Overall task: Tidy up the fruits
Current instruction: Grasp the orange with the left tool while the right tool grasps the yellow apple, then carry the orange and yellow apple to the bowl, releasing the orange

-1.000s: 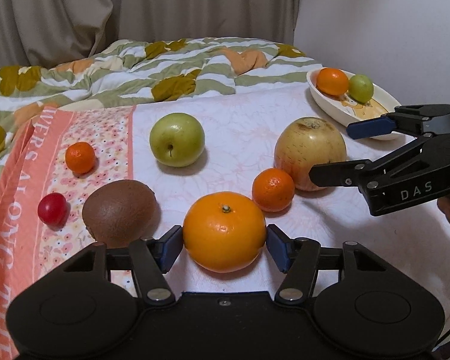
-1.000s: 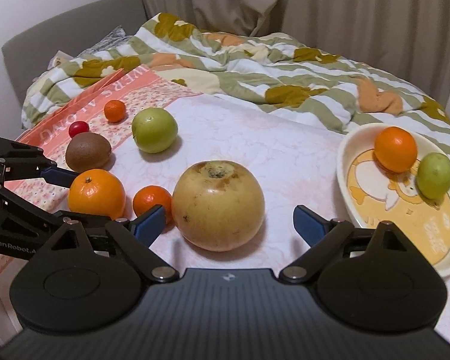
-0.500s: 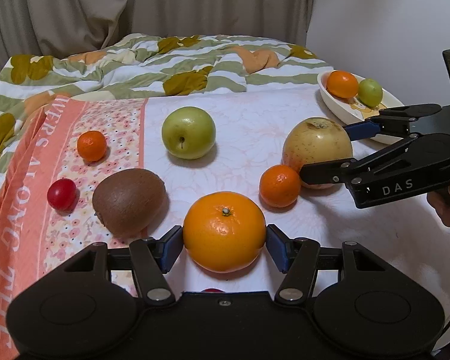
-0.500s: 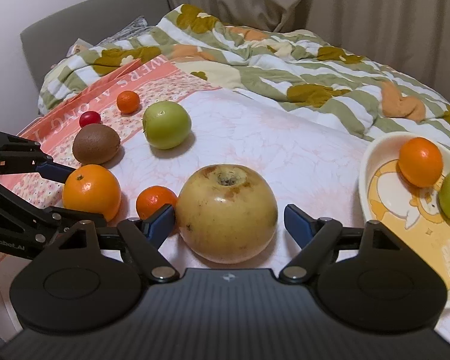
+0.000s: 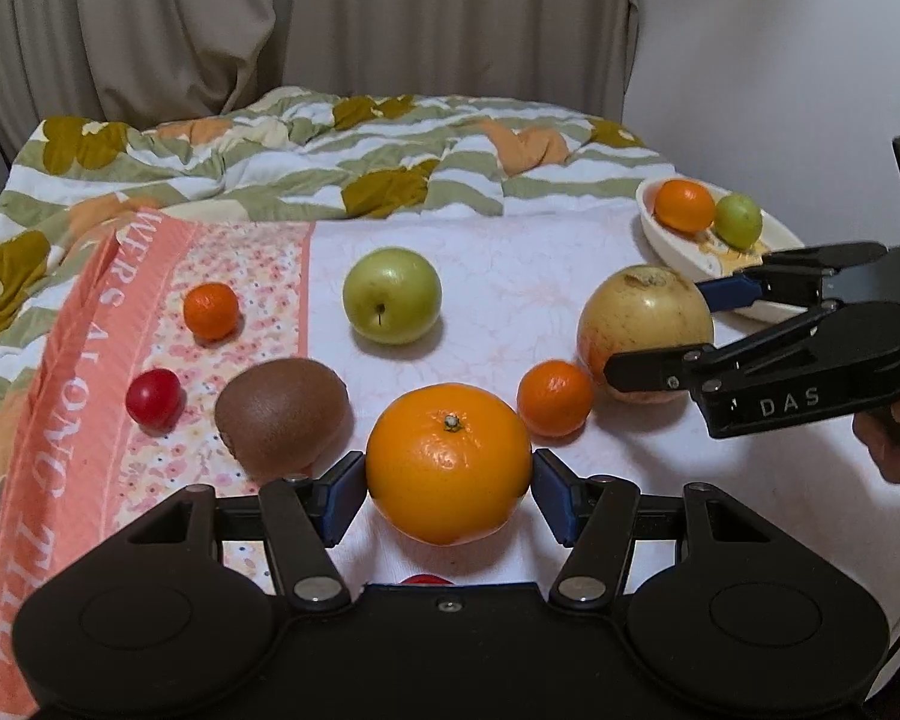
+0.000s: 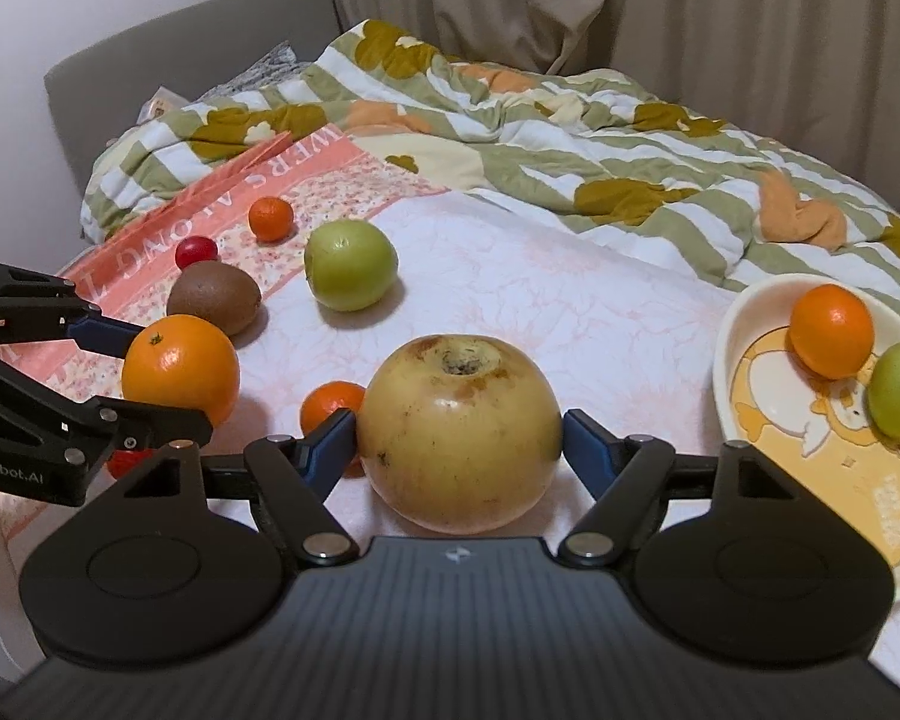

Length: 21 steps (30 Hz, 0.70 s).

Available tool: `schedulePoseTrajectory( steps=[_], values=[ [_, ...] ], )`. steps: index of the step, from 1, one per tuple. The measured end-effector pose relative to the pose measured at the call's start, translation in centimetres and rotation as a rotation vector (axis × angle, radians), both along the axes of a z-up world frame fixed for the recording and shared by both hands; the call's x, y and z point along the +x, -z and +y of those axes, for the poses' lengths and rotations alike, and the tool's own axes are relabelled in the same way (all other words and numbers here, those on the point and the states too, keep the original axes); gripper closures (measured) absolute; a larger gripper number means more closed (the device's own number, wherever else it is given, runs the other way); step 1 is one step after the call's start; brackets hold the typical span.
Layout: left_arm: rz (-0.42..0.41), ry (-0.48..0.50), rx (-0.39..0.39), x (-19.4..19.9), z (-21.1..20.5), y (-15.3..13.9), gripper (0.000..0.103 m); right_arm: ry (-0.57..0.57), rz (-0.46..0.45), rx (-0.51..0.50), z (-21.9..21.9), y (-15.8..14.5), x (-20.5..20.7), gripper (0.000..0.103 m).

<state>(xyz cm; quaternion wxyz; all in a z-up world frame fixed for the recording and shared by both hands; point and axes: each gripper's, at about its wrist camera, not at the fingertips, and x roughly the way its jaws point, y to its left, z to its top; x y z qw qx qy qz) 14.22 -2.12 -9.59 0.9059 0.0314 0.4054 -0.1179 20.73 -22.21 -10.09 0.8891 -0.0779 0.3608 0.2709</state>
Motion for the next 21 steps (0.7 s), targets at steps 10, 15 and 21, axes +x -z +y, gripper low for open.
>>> schedulePoseTrajectory(
  steps=[10,15,21],
  values=[
    [-0.077,0.003,-0.042,-2.0,0.4,-4.0,0.039,0.135,-0.008,0.002,-0.2,-4.0,-3.3,0.013],
    [-0.120,0.013,-0.087,-3.0,0.4,-6.5,0.039,0.241,-0.038,0.018,-1.5,-6.7,-5.5,0.013],
    [-0.150,0.060,-0.119,-3.2,-1.2,-8.8,0.039,0.351,-0.069,0.045,-4.9,-9.9,-7.5,0.013]
  ],
)
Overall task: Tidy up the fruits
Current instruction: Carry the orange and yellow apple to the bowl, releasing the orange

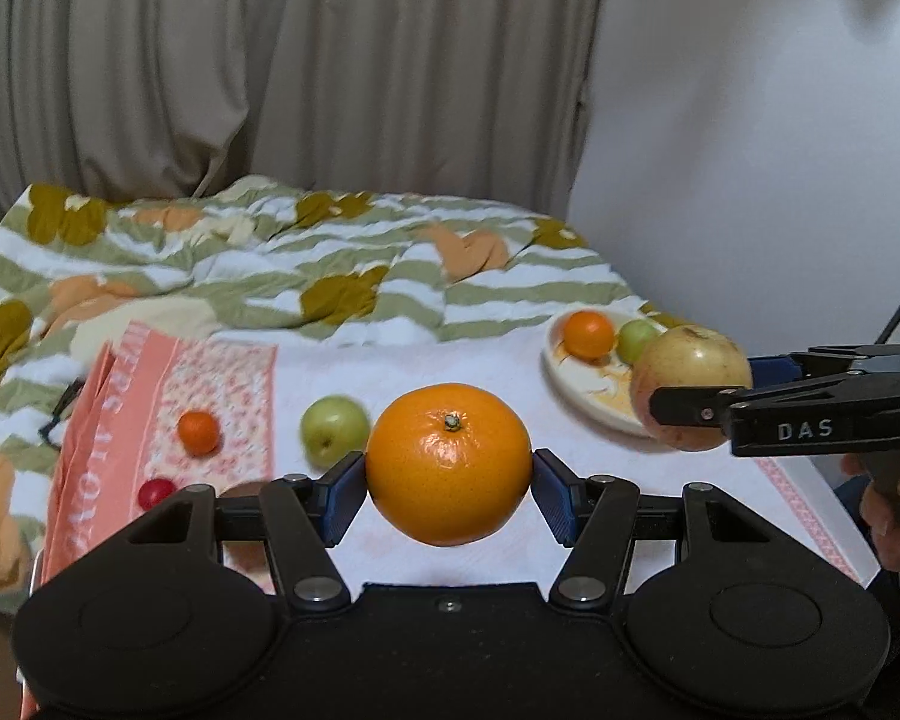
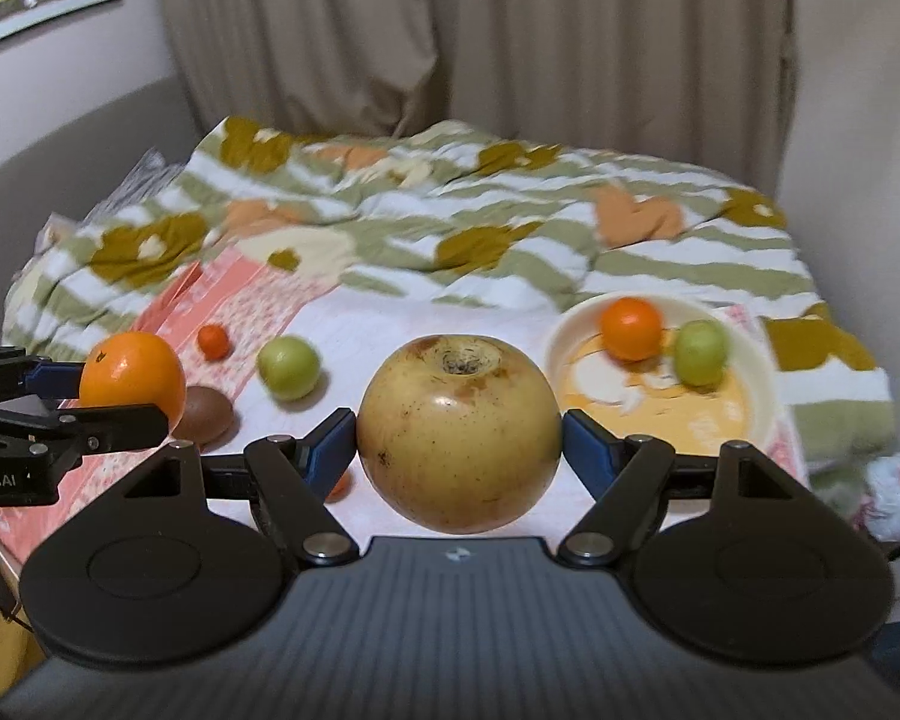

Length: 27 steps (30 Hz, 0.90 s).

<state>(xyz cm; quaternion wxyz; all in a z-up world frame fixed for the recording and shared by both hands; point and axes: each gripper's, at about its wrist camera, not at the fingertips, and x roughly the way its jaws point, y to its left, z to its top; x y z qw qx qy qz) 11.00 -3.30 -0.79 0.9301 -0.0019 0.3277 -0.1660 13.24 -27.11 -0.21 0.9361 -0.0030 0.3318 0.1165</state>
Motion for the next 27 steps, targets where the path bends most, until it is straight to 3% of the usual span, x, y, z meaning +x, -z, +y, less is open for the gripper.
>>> schedulePoseTrajectory(
  steps=[12,22,27],
  values=[
    [-0.074,-0.058,-0.024,-0.3,-8.5,-2.4,0.039,-0.029,-0.052,-0.015,-9.6,-2.4,0.0,0.013],
    [-0.053,-0.137,-0.041,2.7,-16.3,-2.0,0.039,-0.045,-0.084,-0.047,-16.6,-2.5,3.7,0.013],
    [-0.024,-0.141,-0.026,5.5,-18.7,-0.8,0.039,-0.028,-0.046,0.000,-18.6,-1.0,6.2,0.013]
  ],
)
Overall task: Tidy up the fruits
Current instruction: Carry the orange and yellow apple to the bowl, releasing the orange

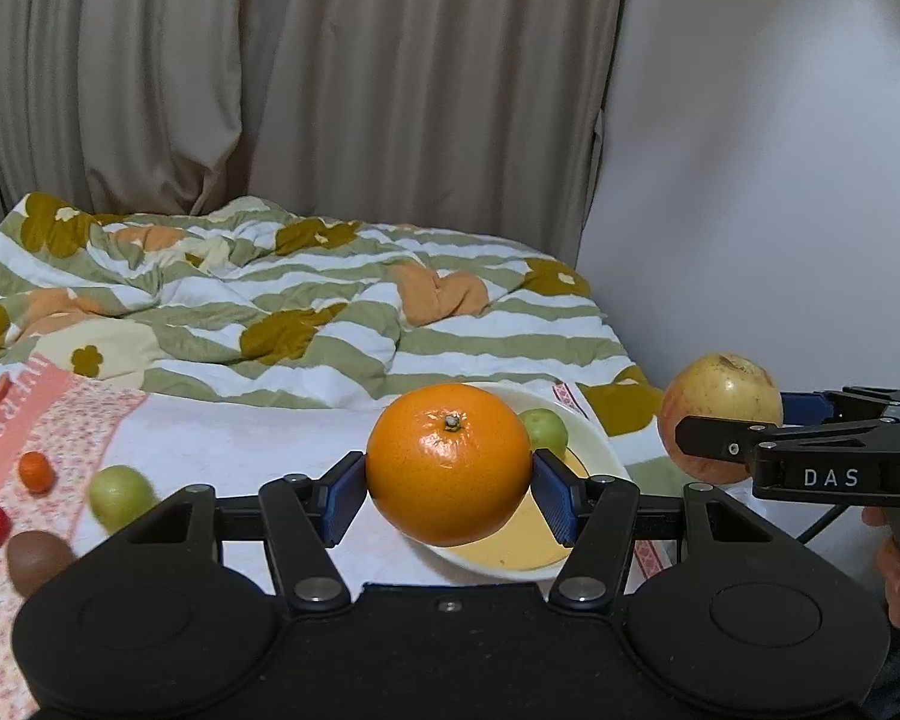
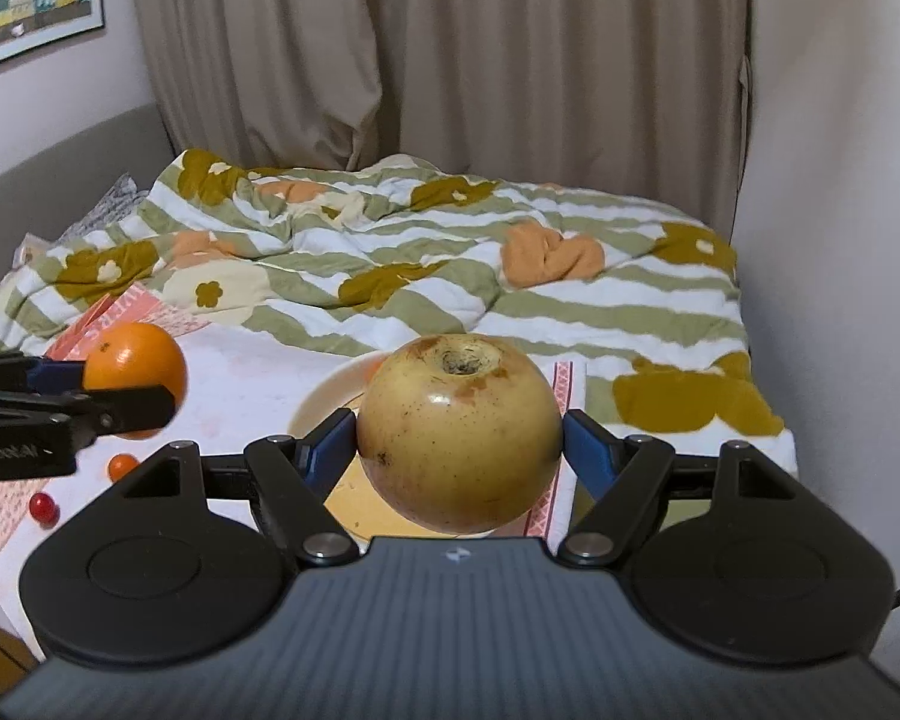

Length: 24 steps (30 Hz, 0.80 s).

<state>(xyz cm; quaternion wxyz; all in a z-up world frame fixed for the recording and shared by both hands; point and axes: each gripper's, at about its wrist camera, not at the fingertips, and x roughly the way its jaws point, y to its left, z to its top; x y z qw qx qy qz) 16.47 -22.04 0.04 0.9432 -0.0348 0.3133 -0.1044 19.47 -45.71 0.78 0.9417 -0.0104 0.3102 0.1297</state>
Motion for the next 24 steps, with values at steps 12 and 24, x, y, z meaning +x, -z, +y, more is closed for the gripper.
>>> schedulePoseTrajectory(
  steps=[12,24],
  values=[
    [0.098,0.114,0.143,8.2,-3.9,5.7,0.039,0.058,0.064,0.032,-2.2,2.9,4.3,0.013],
    [0.214,0.183,0.229,12.9,-5.2,10.3,0.039,0.108,0.118,0.026,-2.3,4.9,6.6,0.013]
  ],
)
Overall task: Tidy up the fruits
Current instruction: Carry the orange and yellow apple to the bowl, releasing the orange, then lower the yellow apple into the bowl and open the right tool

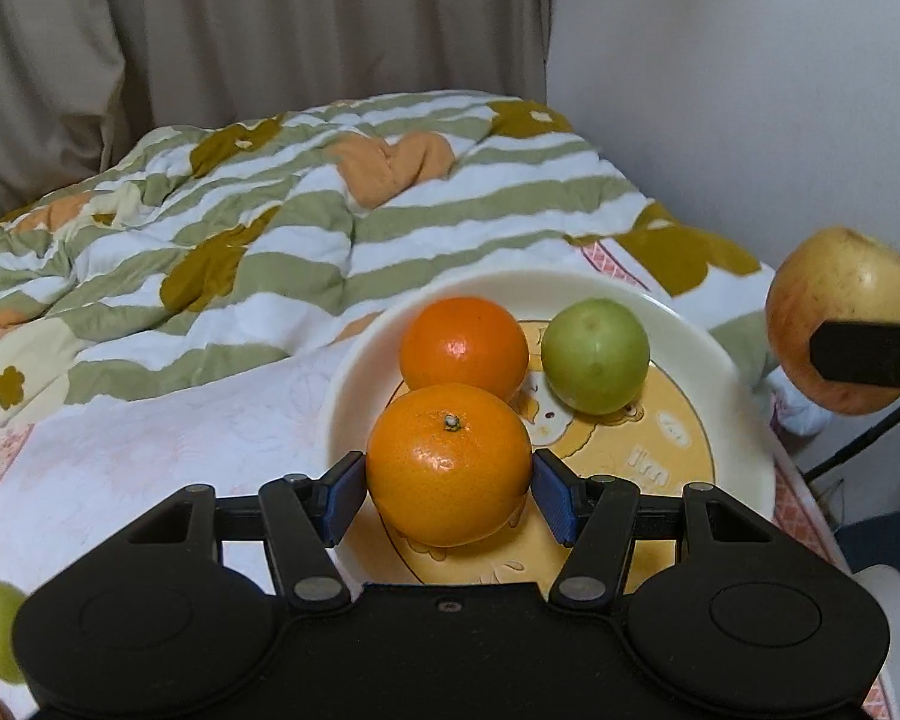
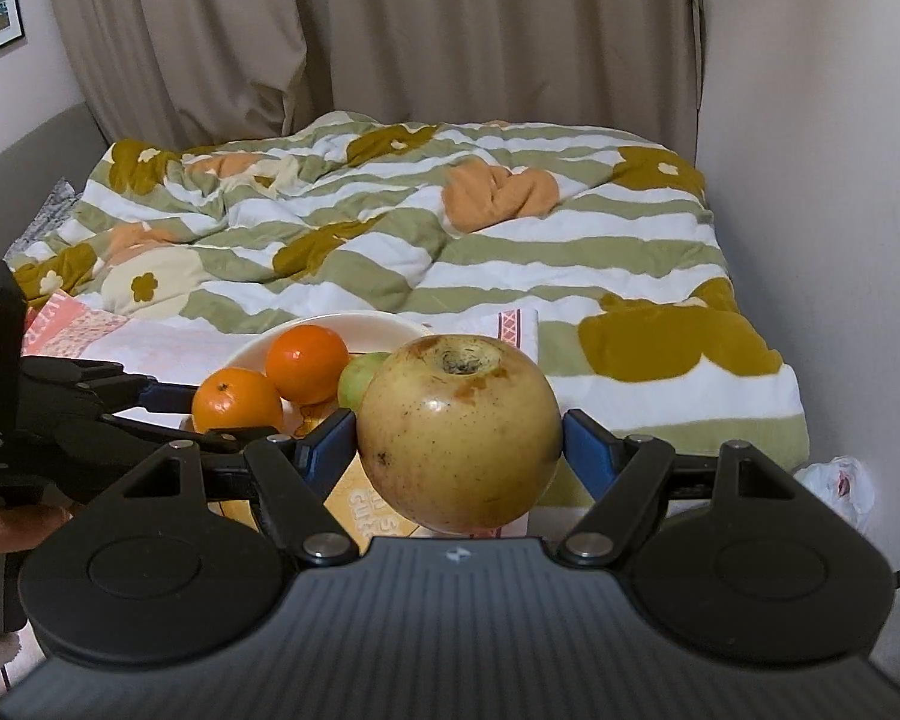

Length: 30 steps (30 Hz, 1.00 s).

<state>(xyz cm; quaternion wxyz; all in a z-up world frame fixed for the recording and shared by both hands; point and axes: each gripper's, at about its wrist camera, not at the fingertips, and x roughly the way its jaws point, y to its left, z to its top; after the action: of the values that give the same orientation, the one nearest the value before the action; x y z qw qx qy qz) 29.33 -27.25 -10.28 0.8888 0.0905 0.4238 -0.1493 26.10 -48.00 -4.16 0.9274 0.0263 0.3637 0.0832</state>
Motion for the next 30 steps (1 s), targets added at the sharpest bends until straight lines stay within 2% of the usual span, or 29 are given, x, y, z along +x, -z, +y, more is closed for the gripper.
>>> schedulePoseTrajectory(
  steps=[5,7,9,15,23,30],
  values=[
    [0.005,0.018,0.019,-0.2,-0.2,0.3,0.036,0.004,0.001,0.001,0.3,0.0,0.3,0.013],
    [-0.020,0.017,0.009,-0.2,-0.1,-0.2,0.008,0.005,-0.002,0.003,0.3,0.0,0.3,0.013],
    [-0.056,0.014,-0.012,-0.7,0.2,-1.1,0.001,0.008,-0.007,0.002,0.3,-0.1,0.6,0.013],
    [-0.087,0.005,-0.010,-2.3,1.2,-2.9,0.001,0.002,-0.017,-0.005,0.5,-0.4,0.7,0.013],
    [-0.102,-0.066,-0.046,-4.3,3.2,-5.0,0.001,-0.041,-0.010,-0.010,1.8,-0.2,0.9,0.013],
    [-0.114,-0.112,-0.058,-5.5,4.7,-6.1,0.001,-0.104,0.009,-0.086,4.2,2.0,1.4,0.013]
  ],
)
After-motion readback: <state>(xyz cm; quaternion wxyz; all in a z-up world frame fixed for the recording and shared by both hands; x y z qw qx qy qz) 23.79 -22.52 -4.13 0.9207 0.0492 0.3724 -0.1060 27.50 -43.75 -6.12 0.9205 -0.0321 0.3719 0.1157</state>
